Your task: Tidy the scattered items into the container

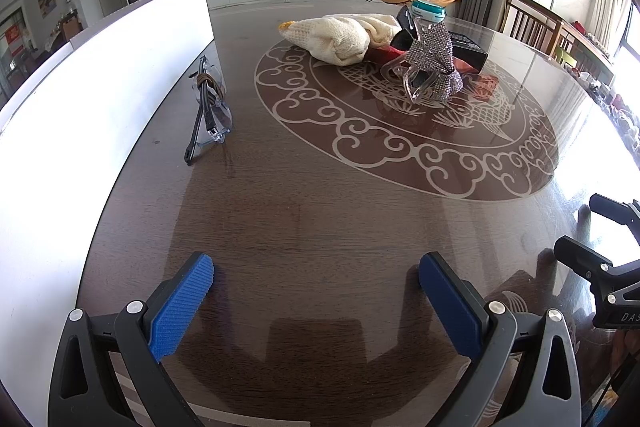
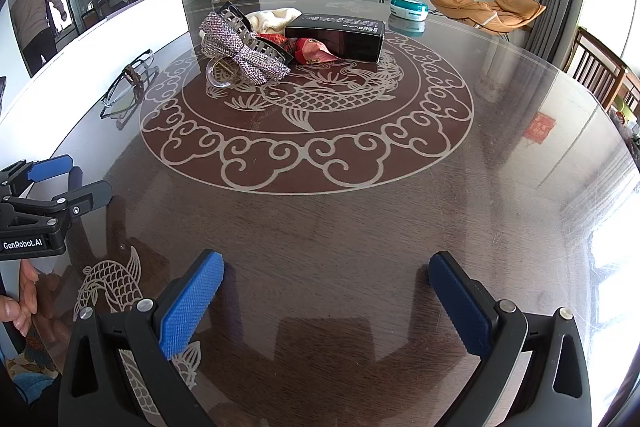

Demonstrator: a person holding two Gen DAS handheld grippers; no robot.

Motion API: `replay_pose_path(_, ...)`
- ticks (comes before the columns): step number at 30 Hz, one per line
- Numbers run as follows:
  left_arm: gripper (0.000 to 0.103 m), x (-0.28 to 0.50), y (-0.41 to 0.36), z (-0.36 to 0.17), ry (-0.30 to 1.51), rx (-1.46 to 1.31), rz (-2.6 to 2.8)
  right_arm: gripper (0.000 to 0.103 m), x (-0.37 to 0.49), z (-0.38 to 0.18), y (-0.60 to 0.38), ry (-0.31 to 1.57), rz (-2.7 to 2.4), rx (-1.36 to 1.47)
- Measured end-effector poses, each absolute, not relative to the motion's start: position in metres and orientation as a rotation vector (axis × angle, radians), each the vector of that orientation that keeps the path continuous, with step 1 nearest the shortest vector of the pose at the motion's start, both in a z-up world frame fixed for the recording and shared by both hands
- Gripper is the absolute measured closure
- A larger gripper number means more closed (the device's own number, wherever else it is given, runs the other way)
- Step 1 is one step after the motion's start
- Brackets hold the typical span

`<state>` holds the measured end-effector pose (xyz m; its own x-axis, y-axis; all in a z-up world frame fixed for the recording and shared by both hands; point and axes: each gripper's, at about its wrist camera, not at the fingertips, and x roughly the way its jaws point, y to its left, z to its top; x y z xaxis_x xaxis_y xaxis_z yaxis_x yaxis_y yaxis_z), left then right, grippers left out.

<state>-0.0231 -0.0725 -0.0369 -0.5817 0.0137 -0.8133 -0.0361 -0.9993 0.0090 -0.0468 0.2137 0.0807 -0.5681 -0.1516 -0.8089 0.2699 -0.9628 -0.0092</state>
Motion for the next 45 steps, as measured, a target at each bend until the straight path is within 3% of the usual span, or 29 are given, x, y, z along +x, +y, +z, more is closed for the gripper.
replay_pose_path(11, 0.0, -0.028, -0.072, -0.037, 0.045, -1.451, 2.741, 0.0, -0.047, 0.081, 0.214, 0.193, -2.581, 1.313)
replay_pose_path(32, 0.0, -0.172, -0.106, -0.035, -0.006, -1.499, 2.784, 0.0, -0.046, 0.081, 0.213, 0.197, -2.576, 1.308)
replay_pose_path(34, 0.016, -0.167, -0.106, -0.032, -0.001, -1.448, 2.8, 0.0, -0.046, 0.082, 0.213, 0.197, -2.577, 1.308)
replay_pose_path(36, 0.047, -0.158, -0.106, -0.028, -0.001, -1.405, 2.81, 0.0, -0.046, 0.082, 0.213, 0.197, -2.577, 1.308)
replay_pose_path(39, 0.084, -0.142, -0.109, -0.024, -0.026, -1.363, 2.794, 0.001, -0.046, 0.082, 0.213, 0.197, -2.576, 1.308)
replay_pose_path(45, 0.087, -0.083, -0.115, -0.025, -0.141, -1.29, 2.72, 0.0, -0.045, 0.082, 0.213, 0.194, -2.587, 1.301)
